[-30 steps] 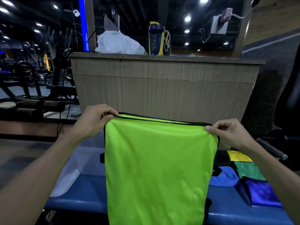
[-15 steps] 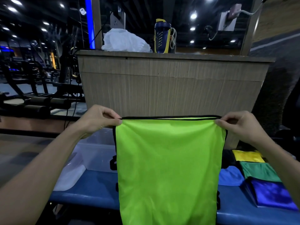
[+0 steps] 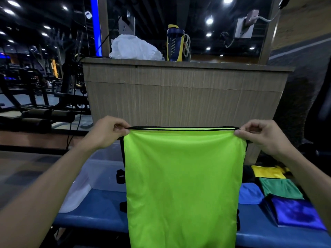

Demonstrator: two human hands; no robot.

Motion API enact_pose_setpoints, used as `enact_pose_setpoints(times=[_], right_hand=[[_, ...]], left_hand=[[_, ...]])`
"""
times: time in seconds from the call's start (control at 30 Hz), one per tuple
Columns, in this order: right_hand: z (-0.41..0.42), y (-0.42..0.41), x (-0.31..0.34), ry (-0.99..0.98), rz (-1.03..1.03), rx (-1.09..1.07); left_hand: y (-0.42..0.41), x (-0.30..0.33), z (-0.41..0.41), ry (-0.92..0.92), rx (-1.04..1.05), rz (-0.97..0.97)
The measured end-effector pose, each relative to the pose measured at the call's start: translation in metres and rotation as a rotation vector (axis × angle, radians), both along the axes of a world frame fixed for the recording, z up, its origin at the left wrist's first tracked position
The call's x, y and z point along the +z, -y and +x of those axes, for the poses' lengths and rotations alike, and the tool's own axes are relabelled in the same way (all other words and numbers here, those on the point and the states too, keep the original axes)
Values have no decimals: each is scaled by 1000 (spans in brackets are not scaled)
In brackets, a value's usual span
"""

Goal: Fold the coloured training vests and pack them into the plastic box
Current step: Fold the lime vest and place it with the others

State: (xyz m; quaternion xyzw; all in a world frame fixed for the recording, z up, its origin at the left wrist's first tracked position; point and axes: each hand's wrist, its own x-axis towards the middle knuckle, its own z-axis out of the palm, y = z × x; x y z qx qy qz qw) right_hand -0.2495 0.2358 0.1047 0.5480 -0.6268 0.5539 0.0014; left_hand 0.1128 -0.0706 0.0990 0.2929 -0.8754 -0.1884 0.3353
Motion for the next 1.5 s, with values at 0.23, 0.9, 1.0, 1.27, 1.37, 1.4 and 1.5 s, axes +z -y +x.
enact_pose_setpoints(times=[0.23,0.9,1.0,1.27,1.37,1.4,1.5], right_hand=[[-8,-11,-2,-50,110,-1],[-27,-28,-21,415,391,359],[-23,-22,-29,340,421,303],[-16,4,-71,-30,368,38],[-14,4,-77,-10,332,38],[-14,2,-76,70,320,87],[-6,-8,-68,446,298,321]], left_hand=[[-7,-1,5,-211,-234,462],[-3,-2,23,-290,-555,792],[-4,-2,15,-297,-520,772],[2,-17,-7,-255,-298,666],[2,-22,-8,-241,-260,646],[2,-23,-5,-228,-266,669],[7,-24,8,-185,-359,759]])
